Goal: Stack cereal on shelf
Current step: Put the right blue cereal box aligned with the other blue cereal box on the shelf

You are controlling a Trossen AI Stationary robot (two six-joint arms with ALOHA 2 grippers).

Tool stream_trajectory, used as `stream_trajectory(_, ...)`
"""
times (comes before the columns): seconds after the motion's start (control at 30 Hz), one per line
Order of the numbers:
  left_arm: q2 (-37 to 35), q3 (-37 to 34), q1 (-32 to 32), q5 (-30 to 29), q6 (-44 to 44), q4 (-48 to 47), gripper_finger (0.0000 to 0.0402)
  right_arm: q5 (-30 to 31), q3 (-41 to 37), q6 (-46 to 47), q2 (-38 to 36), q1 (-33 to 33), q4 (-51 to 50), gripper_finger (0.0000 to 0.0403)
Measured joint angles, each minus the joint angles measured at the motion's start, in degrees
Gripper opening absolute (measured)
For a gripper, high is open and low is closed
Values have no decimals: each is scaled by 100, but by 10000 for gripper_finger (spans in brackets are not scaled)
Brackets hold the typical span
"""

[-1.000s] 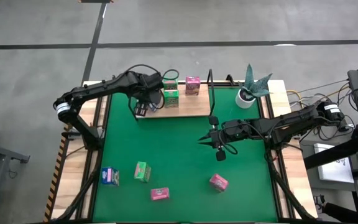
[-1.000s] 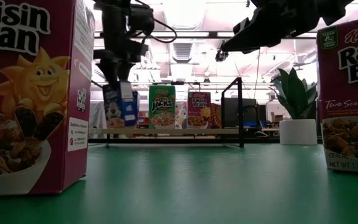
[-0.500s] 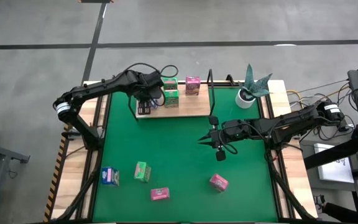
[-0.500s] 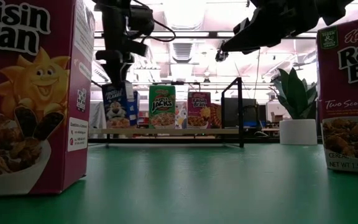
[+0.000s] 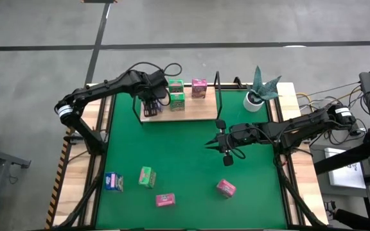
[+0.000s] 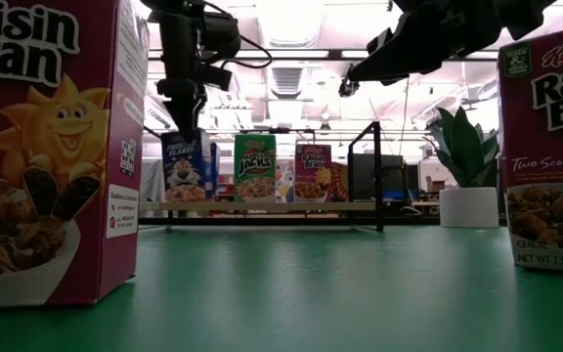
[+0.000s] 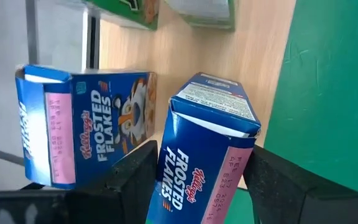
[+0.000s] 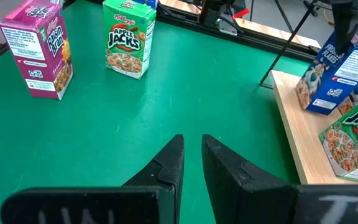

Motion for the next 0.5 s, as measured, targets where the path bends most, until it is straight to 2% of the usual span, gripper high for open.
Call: stream_trajectory(0.5,-17,59,-2,22,180,24,249,-1,0,32,0,2,-2,47)
